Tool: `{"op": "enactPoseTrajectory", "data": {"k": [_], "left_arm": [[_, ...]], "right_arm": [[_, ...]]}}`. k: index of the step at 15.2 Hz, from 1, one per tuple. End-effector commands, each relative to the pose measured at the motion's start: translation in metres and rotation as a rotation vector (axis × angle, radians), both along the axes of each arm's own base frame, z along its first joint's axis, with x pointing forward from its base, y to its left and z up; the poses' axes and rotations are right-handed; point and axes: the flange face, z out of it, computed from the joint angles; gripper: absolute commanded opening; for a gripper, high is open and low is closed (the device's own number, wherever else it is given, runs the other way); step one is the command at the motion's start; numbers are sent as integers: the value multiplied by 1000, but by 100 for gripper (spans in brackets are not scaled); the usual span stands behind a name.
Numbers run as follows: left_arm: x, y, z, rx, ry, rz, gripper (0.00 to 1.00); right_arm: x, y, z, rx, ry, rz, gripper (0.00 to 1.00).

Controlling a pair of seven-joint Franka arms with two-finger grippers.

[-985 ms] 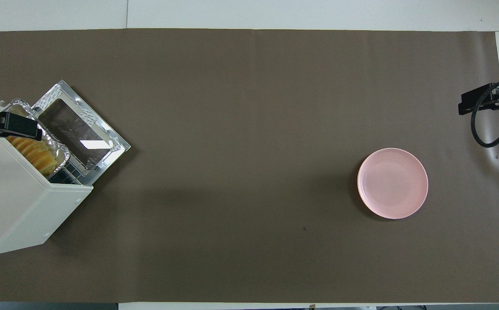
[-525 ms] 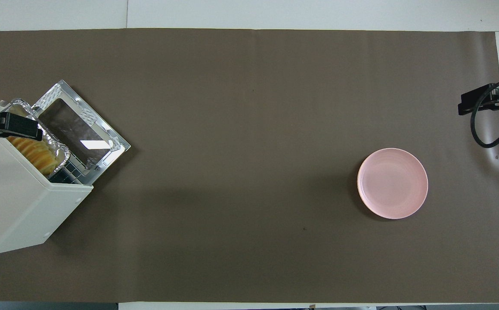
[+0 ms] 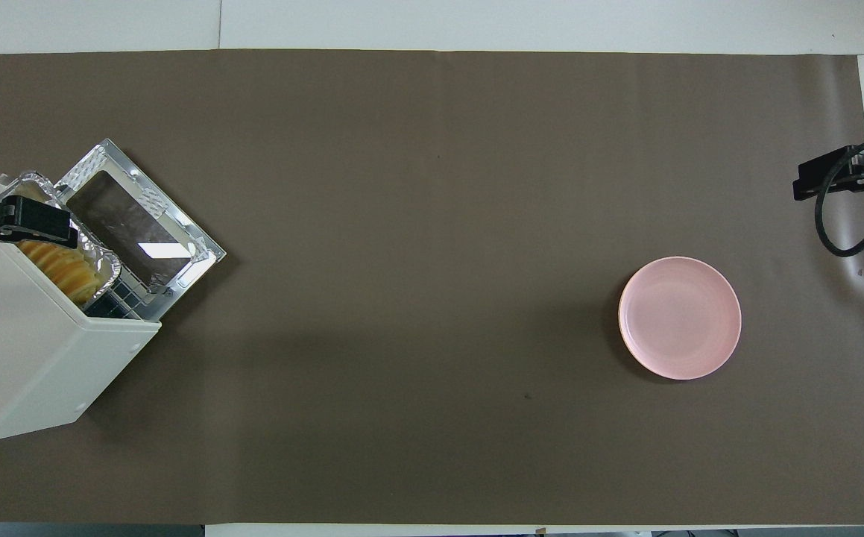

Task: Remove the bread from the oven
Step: 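Move the left gripper over the foil tray inside the toaster oven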

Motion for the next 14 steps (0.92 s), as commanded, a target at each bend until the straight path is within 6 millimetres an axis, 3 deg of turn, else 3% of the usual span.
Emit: {"op": "enactPoseTrajectory", "data": {"k": [1, 4, 5, 6, 8, 14], "left_arm": [[49, -22, -10, 37, 59, 90, 100], [88, -34, -34, 67, 87, 203, 100], [97, -45, -46, 79, 92, 237, 100], [108, -43, -64, 104, 103, 312, 100], [117, -42, -83, 181, 90, 462, 100], [124, -15, -129, 286, 49, 519, 100]], "right_arm": [[-6, 1, 1, -9, 11, 19, 100], [-6, 1, 1, -9, 11, 19, 100], [-6, 1, 1, -9, 11, 19, 100], [-6, 1, 1, -9, 11, 19, 100], [-5, 1, 0, -9, 13, 19, 100], [-5, 1, 0, -9, 13, 19, 100]]}}
